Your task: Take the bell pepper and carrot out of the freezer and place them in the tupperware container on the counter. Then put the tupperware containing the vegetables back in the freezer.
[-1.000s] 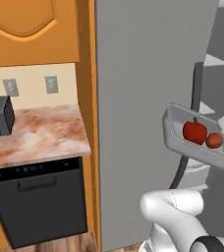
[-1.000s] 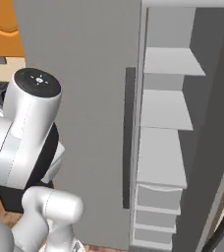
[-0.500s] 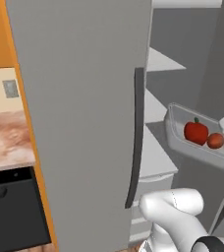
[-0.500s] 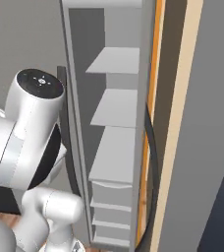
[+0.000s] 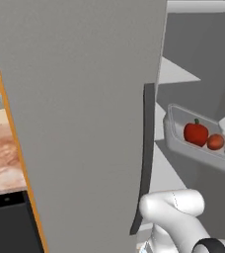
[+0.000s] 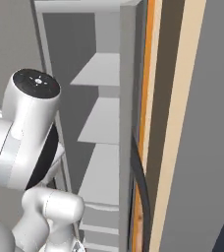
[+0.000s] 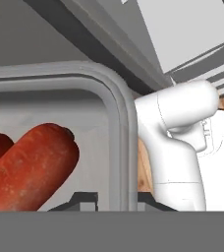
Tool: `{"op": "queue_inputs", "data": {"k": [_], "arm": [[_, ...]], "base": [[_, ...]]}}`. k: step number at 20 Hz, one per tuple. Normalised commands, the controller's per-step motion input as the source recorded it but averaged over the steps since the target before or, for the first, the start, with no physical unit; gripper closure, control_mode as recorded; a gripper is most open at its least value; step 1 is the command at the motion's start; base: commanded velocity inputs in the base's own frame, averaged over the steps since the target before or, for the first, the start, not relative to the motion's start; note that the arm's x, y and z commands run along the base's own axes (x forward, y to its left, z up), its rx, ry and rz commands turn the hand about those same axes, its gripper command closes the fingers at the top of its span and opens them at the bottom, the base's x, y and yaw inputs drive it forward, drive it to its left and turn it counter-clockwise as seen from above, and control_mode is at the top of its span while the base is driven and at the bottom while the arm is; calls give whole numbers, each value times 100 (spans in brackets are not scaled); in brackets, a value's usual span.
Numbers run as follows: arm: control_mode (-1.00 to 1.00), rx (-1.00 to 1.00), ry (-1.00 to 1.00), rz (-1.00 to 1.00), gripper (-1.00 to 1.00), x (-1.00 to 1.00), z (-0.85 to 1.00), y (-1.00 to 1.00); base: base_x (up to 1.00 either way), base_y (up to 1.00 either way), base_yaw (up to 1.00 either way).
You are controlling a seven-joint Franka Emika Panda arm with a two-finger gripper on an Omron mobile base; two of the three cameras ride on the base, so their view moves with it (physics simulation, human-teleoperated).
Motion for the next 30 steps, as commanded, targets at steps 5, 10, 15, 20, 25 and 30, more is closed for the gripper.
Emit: {"op": "queue_inputs", "data": {"k": [5,10,15,20,25,30], "arm": [[100,0,0,0,100,0,0,0],[100,0,0,0,100,0,0,0],[-100,0,0,-4,100,4,0,0],[-100,0,-3,-29,100,2,1,11],[-100,0,-4,-37,100,0,2,7],[-100,1,-3,-31,100,-2,10,0]], "base": [[26,-73,0],[10,-45,0],[22,-1,-7],[0,0,0],[0,0,0],[0,0,0]]}}
